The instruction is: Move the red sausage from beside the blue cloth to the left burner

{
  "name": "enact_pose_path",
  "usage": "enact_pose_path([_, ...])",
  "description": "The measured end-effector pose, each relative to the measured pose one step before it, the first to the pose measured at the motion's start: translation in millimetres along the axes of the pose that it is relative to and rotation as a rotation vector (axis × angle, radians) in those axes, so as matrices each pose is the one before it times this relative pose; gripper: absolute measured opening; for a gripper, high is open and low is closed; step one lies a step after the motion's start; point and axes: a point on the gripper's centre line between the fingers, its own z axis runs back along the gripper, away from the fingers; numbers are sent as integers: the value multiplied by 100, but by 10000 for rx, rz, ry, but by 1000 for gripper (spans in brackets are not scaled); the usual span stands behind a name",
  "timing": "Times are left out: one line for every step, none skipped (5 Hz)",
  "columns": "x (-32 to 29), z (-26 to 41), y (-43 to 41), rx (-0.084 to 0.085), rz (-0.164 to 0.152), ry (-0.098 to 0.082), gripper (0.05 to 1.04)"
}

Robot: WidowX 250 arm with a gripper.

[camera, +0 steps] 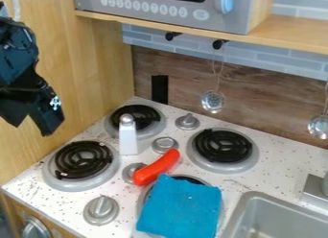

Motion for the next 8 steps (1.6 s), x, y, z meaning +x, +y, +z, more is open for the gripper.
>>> enact_pose_path([-99, -452, -3, -46, 12, 99, 1001])
enact_pose_path([2286, -3619, 971, -45, 195, -271, 1001])
enact_pose_path([2839, -2284, -269, -299, -80, -369, 1001])
enact_pose_path([2524, -2694, 18, 85, -364, -271, 1001])
enact_pose_path([1767, -2003, 92, 135, -57, -277, 1001])
enact_pose_path([799, -1695, -1874, 207, -736, -177, 1001])
enact_pose_path([199, -1159, -1193, 243, -272, 8, 1001])
enact_pose_path([-61, -695, -1325, 32, -313, 108, 1001])
